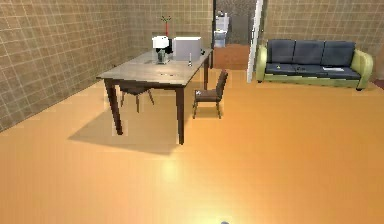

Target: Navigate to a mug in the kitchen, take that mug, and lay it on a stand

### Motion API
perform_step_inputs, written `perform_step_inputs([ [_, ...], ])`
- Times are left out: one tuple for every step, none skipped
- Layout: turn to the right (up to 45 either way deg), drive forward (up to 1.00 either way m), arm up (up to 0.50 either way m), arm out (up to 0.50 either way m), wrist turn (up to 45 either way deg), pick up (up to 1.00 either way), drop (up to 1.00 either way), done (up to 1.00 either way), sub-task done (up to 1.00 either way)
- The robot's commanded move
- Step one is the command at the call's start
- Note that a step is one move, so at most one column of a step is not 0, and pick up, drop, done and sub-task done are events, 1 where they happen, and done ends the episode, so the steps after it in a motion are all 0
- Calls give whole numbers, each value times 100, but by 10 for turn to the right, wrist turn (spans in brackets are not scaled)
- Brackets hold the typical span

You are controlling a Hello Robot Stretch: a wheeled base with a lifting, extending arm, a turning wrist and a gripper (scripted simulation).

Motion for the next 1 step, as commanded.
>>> perform_step_inputs([
  [-270, 0, 0, 0, 0, 0, 0, 0, 0],
])
